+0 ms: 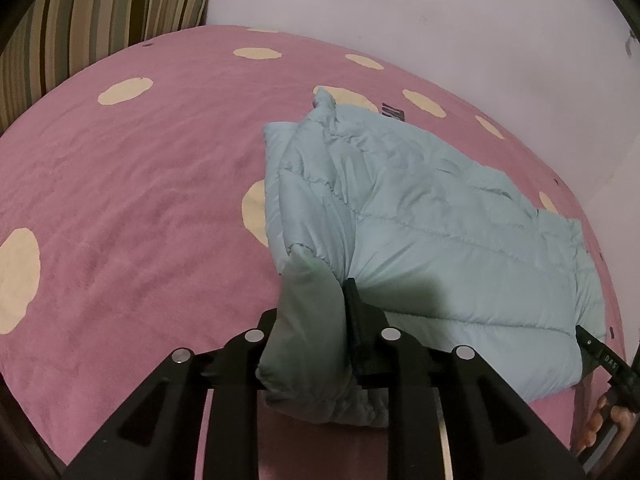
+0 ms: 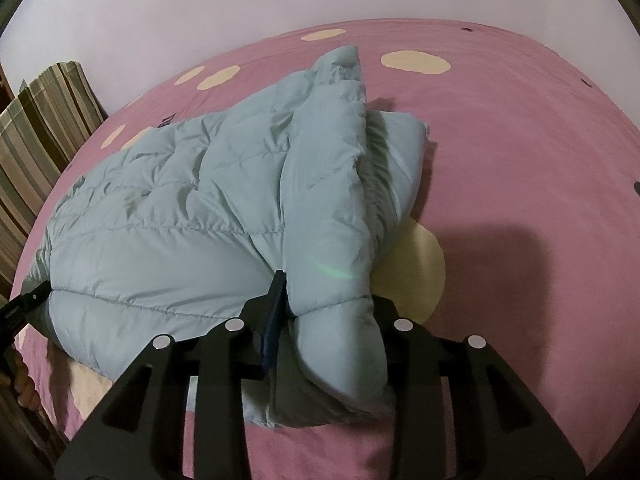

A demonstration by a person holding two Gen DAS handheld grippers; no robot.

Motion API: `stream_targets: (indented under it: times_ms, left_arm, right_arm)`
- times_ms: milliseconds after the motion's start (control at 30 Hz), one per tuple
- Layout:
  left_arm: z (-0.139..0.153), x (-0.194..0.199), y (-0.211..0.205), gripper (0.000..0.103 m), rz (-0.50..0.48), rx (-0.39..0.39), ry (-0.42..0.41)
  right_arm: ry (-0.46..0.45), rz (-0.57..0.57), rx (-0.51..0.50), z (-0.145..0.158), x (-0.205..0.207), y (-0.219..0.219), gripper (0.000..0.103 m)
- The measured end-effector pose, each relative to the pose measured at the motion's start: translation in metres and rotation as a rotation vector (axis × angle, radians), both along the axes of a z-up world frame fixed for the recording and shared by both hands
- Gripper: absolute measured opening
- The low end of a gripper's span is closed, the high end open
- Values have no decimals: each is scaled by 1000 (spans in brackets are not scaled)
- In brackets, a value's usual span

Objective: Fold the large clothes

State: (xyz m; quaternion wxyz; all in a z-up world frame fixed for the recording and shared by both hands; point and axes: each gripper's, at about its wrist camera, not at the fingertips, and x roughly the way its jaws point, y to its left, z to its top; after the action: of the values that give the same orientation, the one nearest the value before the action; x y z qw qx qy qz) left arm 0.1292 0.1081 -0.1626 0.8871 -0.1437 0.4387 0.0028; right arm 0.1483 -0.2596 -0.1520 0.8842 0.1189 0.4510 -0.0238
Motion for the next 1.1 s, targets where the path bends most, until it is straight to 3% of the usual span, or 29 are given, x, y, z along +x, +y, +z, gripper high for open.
stream_targets:
  times_ms: [100, 333, 400, 567, 933, 1100]
  left_arm:
    - [1, -1, 4, 31, 8, -18, 4]
    - [12, -11, 18, 41, 26, -66, 4]
    - [23, -16, 20, 54, 19, -64, -22]
    - [43, -16, 25, 65, 12, -81, -62]
    - [41, 15, 20, 65, 6, 10, -20]
    - [35, 24, 21, 65, 7, 17, 0]
  right_arm:
    - [0, -13, -2, 3, -3, -2, 40]
    - [-49, -50, -28, 26, -14, -11, 42]
    - [-82, -57, -45, 39, -17, -11, 42]
    - [-116, 9, -60, 57, -12, 14, 42]
    - [-168, 154, -94, 76, 20, 89, 42]
    - [-141, 200, -86, 71, 31, 110, 42]
